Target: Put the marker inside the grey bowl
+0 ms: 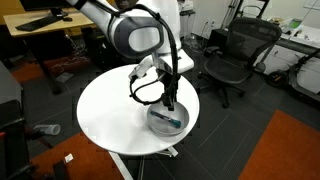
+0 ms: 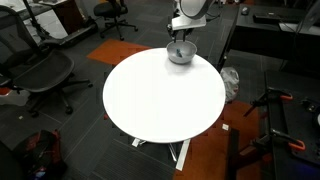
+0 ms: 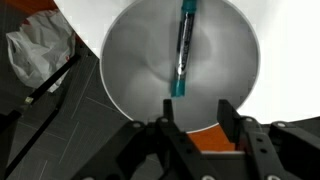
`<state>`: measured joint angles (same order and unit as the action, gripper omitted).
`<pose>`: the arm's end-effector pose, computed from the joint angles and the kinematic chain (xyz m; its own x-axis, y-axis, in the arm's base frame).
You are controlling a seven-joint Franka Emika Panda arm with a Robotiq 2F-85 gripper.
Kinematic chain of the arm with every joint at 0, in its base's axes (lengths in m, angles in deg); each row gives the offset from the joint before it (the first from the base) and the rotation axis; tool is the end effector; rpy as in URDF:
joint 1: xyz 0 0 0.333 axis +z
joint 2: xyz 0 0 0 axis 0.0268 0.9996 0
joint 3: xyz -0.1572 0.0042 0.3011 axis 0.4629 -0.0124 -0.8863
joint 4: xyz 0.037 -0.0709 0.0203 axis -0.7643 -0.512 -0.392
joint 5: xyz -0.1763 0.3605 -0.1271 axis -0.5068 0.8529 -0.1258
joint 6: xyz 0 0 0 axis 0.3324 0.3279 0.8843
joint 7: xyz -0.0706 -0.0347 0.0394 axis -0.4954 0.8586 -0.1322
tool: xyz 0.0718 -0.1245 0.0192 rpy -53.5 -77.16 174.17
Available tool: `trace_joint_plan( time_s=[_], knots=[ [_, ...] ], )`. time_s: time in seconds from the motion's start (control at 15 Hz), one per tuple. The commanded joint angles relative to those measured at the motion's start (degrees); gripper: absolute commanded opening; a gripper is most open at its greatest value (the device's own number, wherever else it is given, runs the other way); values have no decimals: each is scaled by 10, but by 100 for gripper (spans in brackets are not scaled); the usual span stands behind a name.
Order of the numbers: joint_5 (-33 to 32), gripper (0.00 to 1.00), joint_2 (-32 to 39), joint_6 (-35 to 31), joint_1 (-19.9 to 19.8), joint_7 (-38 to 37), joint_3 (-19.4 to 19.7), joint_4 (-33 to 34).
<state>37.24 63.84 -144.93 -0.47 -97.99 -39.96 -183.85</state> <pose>0.6794 -0.2294 0.1955 0.5026 -0.8255 0.2569 -0.8590 -0.5103 0.0411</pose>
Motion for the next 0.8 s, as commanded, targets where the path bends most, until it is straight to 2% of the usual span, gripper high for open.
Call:
trace_joint_plan(
  time_s=[0.0, 0.13, 0.2, 0.67, 0.73],
  knots=[
    [5, 81, 9, 32, -11, 18, -7, 29],
    [5, 96, 11, 36, -12, 17, -7, 33],
    [5, 100, 11, 37, -12, 17, -7, 34],
    [8, 100, 9, 45, -17, 19, -9, 43],
    [1, 100, 9, 18, -7, 2, 0, 26]
  ],
)
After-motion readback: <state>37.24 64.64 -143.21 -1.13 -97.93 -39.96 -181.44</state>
